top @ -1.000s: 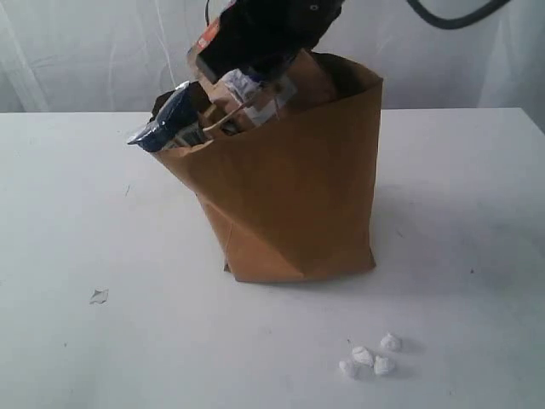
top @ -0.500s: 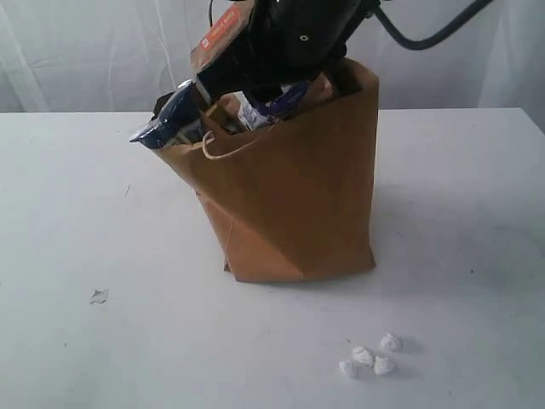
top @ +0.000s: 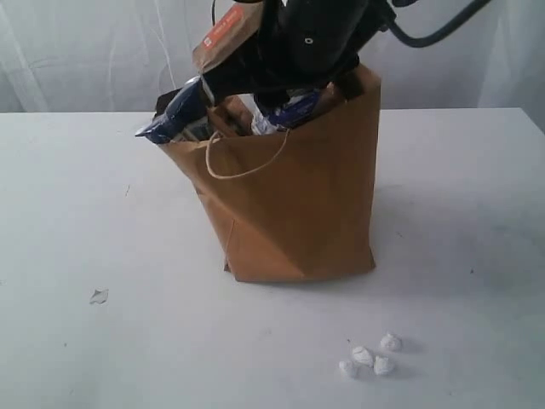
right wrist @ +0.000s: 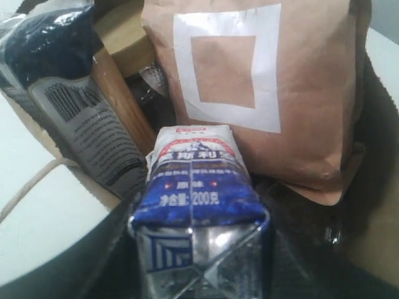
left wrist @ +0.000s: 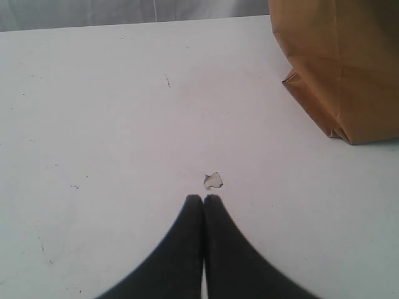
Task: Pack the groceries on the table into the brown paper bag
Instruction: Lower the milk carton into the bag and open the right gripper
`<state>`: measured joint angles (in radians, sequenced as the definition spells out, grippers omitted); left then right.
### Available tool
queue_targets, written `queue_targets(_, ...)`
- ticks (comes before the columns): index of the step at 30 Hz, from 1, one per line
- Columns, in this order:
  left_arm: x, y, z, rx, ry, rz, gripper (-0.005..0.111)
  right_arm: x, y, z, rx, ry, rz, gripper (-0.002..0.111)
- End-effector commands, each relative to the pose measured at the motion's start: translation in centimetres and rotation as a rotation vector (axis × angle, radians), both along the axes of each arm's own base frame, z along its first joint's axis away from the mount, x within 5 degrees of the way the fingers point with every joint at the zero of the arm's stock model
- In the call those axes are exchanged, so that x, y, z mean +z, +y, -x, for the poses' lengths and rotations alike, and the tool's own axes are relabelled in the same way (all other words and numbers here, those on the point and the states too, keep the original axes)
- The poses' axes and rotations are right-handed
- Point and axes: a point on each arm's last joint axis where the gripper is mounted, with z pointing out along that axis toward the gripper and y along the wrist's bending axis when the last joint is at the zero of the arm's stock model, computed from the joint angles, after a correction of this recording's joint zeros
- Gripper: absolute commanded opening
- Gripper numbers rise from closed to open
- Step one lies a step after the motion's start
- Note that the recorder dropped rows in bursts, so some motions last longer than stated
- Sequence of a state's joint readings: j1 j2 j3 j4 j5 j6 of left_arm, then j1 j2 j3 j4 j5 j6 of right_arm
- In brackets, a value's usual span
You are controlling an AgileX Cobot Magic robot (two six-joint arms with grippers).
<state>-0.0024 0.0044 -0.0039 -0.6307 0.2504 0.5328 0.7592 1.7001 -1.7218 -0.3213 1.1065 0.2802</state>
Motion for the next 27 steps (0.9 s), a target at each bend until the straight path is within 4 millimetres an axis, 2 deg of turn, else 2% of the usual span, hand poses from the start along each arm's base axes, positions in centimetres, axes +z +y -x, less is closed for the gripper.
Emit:
queue_targets(1, -0.1, -0.1, 0.0, -0.003, 0.004, 0.017, 0.0, 0.3, -1.1, 0.2, -0.043, 0.0, 0.065, 0.046)
queue_targets(7, -0.1, -0.1, 0.0, -0.003, 0.004, 0.017, 0.0, 0.6, -1.7, -0.5, -0.061, -0.083, 0.154, 0.047)
queue_targets(10, -0.1, -0.1, 0.0, -0.003, 0.004, 0.017, 0.0, 0.6, -1.9, -0.8, -0.075, -0.099, 0.185, 0.052)
queue_targets(14, -0.1, -0.1, 0.0, -0.003, 0.004, 0.017, 0.0, 0.4, -1.8, -0.8, -0.134, -0.09, 0.14, 0.058)
queue_targets(27, -0.1, -0.1, 0.0, -0.003, 0.004, 0.017, 0.0, 0.7, -1.2, -1.2, -0.106, -0.144, 0.081, 0.058)
